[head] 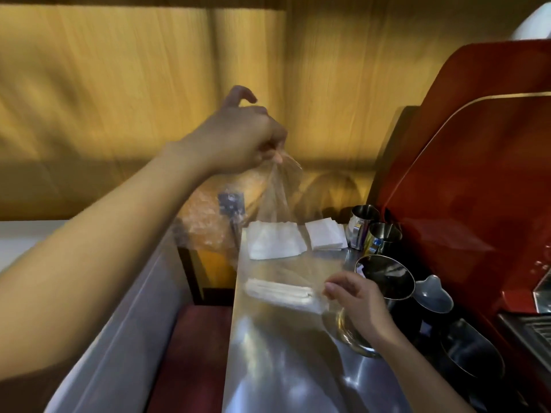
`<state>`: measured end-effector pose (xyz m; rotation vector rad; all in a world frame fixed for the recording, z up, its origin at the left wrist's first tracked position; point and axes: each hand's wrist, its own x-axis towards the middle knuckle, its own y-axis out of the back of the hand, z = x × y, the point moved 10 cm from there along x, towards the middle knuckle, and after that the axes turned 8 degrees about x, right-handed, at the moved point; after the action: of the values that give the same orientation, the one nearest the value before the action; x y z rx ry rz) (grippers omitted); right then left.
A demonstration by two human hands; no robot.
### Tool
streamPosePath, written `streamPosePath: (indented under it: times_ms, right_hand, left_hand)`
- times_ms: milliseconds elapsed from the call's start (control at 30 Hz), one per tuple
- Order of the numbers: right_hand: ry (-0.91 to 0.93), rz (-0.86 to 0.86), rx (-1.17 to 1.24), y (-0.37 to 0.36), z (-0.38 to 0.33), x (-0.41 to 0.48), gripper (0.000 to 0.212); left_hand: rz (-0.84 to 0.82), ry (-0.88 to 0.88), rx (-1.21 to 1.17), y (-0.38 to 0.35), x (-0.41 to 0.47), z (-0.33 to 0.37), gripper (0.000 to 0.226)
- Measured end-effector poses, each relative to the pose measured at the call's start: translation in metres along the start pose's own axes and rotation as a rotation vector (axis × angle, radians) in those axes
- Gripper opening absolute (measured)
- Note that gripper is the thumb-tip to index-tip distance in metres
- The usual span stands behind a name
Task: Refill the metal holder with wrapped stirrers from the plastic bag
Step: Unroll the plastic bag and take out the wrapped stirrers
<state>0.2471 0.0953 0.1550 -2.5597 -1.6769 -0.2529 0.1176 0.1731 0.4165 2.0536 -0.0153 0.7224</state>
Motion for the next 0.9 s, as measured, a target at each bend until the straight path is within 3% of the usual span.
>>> streamPosePath:
  times_ms: [167, 267, 333, 433, 567, 633, 700, 800, 833, 900]
  right_hand:
    - [0.111, 0.059, -0.14, 0.014, -0.026, 0.01, 0.019]
    - [0.176, 0.052, -0.177, 0.018, -0.042, 0.015, 0.024]
    - [0.213, 0.034, -0.157, 0.018, -0.05, 0.016, 0.03]
    - [0.234, 0.01, -0.169, 0.02, -0.056, 0.015, 0.031]
    - [0.205, 0.029, -0.15, 0.032, -0.047, 0.01, 0.03]
    - [0.205, 0.059, -0.166, 0.04, -0.041, 0.007, 0.029]
    - [0.215, 0.074, -0.174, 0.047, -0.036, 0.003, 0.033]
    - [0.196, 0.031, -0.142, 0.047, -0.03, -0.002, 0.034]
    - [0.192, 0.01, -0.131, 0.045, -0.03, -0.003, 0.03]
    - [0.195, -0.005, -0.132, 0.044, -0.032, -0.004, 0.022]
  left_hand:
    - [-0.031, 0.146, 0.096, -0.01, -0.013, -0.024, 0.007]
    - [-0.172, 0.176, 0.121, -0.038, -0.019, -0.019, 0.037]
    - [-0.194, 0.096, 0.073, -0.053, -0.024, 0.002, 0.051]
    - [-0.169, -0.057, -0.129, -0.074, -0.031, 0.044, 0.05]
    - [-0.332, -0.138, -0.218, -0.11, -0.035, 0.08, 0.003]
    - [-0.254, -0.123, -0.22, -0.109, -0.031, 0.077, 0.005]
    - [-0.113, -0.104, -0.211, -0.098, -0.025, 0.069, 0.023]
    - [-0.115, -0.189, -0.229, -0.091, -0.017, 0.083, 0.067]
    - [-0.151, -0.234, -0.212, -0.092, -0.015, 0.094, 0.069]
    - [-0.224, -0.314, -0.146, -0.1, -0.012, 0.115, 0.05]
